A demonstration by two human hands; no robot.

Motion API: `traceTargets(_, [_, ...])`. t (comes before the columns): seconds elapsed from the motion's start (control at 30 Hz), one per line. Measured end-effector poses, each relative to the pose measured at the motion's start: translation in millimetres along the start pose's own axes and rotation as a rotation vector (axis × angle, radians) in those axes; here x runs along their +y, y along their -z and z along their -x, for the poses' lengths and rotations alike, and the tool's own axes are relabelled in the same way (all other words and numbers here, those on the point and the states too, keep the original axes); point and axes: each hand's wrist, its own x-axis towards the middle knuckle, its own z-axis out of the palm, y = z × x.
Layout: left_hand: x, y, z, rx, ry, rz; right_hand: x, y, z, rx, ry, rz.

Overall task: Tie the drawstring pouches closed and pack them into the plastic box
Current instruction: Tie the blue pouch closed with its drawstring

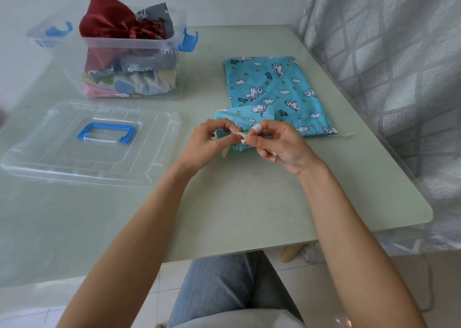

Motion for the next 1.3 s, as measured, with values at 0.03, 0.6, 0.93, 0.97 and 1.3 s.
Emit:
traceTargets(0.03, [-1,0,0,0.007,-0.004,-0.025,1,0,-1,0.024,0.02,0.026])
traceTargets(0.6, [-6,-4,-4,0.04,-0.066,0.007,24,-9,-16,0.522,0.674,0.894])
traceTargets(0.93, [-8,4,-4,-0.001,-0.158,0.021,26,-9,-14,0.454,0.726,0.872])
traceTargets(0.97, [-9,4,-3,0.016,-0.168,-0.003,26,-8,-13,0.446,0.718,0.867])
traceTargets(1.3, [-8,15,1,0.206,-0.164,-0.151,18,-3,-10,0.465,0.66,0.938])
